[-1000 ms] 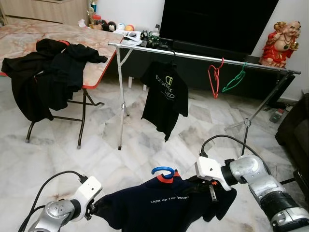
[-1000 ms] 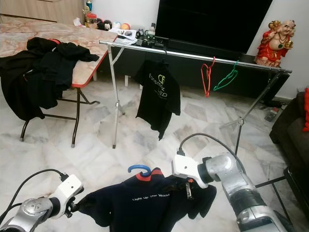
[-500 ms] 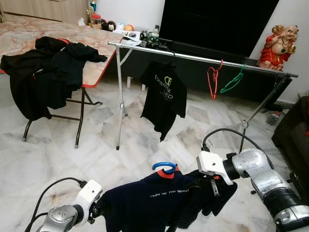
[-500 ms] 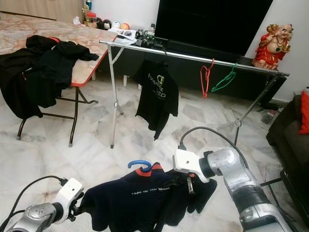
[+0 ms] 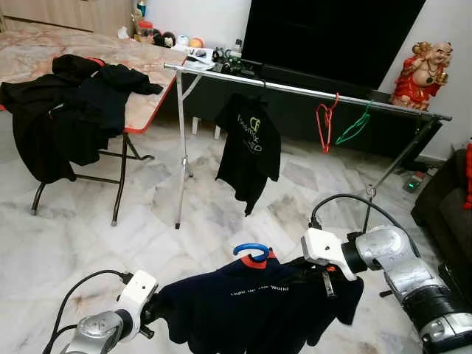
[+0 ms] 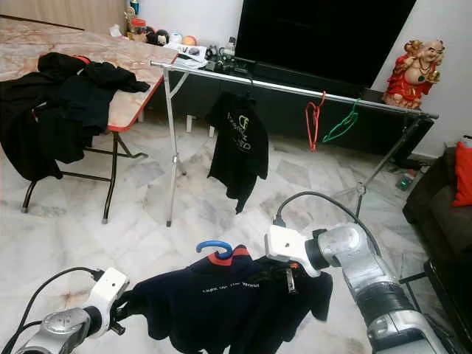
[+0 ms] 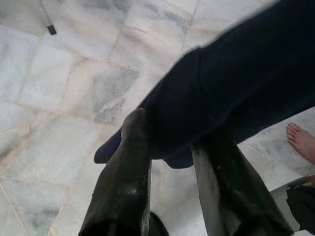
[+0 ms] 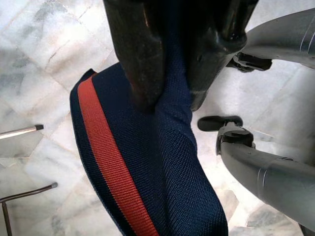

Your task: Hang hanger

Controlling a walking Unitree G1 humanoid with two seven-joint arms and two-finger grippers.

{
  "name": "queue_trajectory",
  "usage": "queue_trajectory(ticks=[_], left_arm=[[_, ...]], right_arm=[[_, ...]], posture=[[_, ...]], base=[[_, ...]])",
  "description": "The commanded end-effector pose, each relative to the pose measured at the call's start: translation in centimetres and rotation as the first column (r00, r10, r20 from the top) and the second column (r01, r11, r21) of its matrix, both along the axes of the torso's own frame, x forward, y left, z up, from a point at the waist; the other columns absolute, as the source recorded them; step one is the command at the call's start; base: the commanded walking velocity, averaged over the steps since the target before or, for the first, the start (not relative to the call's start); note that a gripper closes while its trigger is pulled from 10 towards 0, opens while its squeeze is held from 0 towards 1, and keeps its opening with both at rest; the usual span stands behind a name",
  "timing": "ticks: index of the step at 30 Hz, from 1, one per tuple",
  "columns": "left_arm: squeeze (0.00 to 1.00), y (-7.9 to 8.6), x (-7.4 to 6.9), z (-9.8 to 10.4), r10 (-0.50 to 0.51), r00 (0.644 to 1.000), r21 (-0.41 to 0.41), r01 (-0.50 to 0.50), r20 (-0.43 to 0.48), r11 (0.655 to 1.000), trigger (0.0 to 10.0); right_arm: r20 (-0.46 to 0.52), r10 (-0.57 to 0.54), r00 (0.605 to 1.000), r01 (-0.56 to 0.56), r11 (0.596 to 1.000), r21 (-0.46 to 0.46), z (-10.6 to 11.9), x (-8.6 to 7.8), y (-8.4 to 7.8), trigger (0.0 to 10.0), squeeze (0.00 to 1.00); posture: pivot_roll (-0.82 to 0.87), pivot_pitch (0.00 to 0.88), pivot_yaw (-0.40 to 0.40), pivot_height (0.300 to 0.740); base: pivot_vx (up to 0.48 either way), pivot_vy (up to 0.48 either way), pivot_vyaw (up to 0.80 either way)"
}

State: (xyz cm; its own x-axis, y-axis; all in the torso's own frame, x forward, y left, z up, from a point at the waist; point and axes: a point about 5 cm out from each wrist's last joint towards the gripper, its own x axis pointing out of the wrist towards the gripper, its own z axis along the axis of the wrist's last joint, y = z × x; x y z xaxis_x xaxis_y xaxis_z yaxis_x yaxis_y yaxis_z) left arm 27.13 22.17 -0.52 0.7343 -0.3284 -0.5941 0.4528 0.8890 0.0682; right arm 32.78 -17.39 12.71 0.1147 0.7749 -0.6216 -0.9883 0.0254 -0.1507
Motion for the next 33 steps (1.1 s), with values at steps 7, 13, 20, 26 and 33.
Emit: queue_trajectory(ticks=[7, 13, 20, 26, 33], left_arm=[[0.0, -0.4, 0.2, 0.0, -0.005, 1.0, 0.001, 0.005, 0.002, 1.0, 0.0], [0.0, -0.3, 0.2, 0.1, 0.0, 1.0, 0.003, -0.001, 0.009, 1.0, 0.0], [0.0, 0.6, 0.4, 0.3, 0.072, 0.997, 0.036, -0.073, 0.038, 0.997, 0.0], [0.0, 3.2, 0.6, 0.9, 0.275, 0.956, 0.099, -0.284, 0.1, 0.954, 0.0], [0.0, 5.0, -0.1, 0.5, 0.418, 0.904, 0.166, -0.427, 0.086, 0.889, 0.0]], right_arm=[[0.05, -0.012, 0.999, 0.011, 1.0, 0.018, 1.1, 0.5, 0.2, 10.0, 0.0], [0.051, -0.014, 0.999, 0.013, 1.0, 0.023, 0.9, 0.5, 0.4, 10.0, 0.0], [0.072, -0.05, 0.996, 0.049, 0.999, 0.018, 0.5, 0.7, 0.5, 10.0, 0.0], [0.173, -0.175, 0.969, 0.197, 0.973, -0.118, -0.3, 1.8, -0.8, 10.0, 0.0], [0.289, -0.453, 0.843, 0.504, 0.853, -0.134, -1.2, 3.5, -1.7, 10.0, 0.0]], posture=[[0.18, 0.0, -0.189, 0.74], [0.19, 0.0, -0.187, 0.74], [0.19, 0.0, -0.189, 0.74], [0.19, 0.0, -0.187, 0.74], [0.19, 0.0, -0.185, 0.74]], base=[[0.0, 0.0, 0.0], [0.0, 0.0, 0.0], [0.0, 0.0, 0.0], [0.0, 0.0, 0.0], [0.0, 0.0, 0.0]])
